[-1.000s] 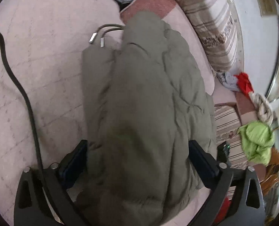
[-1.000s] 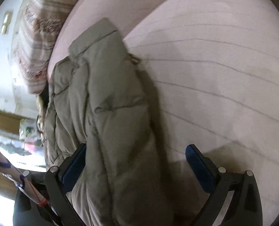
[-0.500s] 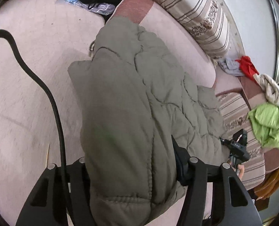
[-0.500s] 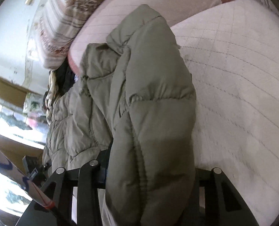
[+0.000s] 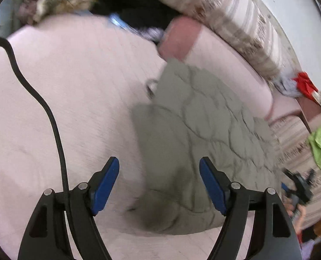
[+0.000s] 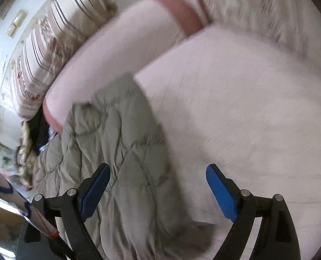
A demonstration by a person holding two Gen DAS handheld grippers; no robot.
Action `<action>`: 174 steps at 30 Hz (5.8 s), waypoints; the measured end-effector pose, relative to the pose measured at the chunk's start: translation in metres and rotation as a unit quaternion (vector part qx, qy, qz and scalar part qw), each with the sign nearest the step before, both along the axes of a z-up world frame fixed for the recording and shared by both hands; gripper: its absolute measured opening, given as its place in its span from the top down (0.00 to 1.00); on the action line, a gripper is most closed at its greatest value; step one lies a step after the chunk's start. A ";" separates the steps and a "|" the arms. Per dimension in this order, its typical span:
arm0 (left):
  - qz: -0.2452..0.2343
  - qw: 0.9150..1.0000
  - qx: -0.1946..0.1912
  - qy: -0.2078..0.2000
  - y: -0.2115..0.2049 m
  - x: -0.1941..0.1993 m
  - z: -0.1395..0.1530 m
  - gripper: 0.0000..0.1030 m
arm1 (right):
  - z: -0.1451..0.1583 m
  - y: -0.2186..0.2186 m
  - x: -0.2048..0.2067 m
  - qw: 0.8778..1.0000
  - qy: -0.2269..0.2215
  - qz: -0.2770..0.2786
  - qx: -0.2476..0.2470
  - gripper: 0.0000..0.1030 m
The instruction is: Fold large clothes
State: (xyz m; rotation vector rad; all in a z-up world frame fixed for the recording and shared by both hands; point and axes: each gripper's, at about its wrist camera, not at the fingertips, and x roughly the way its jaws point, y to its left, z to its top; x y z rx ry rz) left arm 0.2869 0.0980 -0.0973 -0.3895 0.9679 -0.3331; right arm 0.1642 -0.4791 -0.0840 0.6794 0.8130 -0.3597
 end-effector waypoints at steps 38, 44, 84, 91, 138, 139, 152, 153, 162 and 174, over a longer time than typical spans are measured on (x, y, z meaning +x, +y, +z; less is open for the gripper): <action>0.024 0.985 0.171 -0.017 -0.063 0.002 -0.022 0.17 | 0.012 0.208 0.154 0.960 0.022 0.178 -0.215 0.07; 0.025 0.982 0.182 -0.051 -0.063 -0.004 -0.009 0.17 | -0.029 0.237 0.216 0.957 0.086 0.182 -0.208 0.01; 0.123 0.948 0.209 -0.204 -0.082 -0.245 0.100 0.07 | -0.017 0.185 -0.132 0.965 0.032 0.067 -0.252 0.05; 0.091 0.951 0.234 -0.182 -0.104 -0.253 0.086 0.07 | -0.009 0.194 -0.135 0.965 0.009 0.079 -0.249 0.05; 0.005 0.970 0.229 -0.078 -0.139 -0.247 0.033 0.07 | -0.018 0.220 -0.130 0.945 0.031 0.111 -0.306 0.05; 0.005 0.971 0.228 -0.077 -0.139 -0.247 0.032 0.07 | -0.018 0.221 -0.130 0.944 0.033 0.112 -0.308 0.05; 0.005 0.971 0.229 -0.068 -0.138 -0.246 0.028 0.07 | -0.017 0.220 -0.130 0.945 0.038 0.107 -0.308 0.05; 0.005 0.971 0.228 -0.067 -0.138 -0.245 0.027 0.07 | -0.017 0.220 -0.130 0.945 0.038 0.107 -0.308 0.05; 0.007 0.971 0.229 -0.062 -0.134 -0.245 0.023 0.07 | -0.021 0.221 -0.129 0.942 0.045 0.108 -0.315 0.05; 0.018 0.970 0.224 -0.086 -0.124 -0.256 0.035 0.07 | -0.021 0.223 -0.136 0.940 0.052 0.093 -0.323 0.05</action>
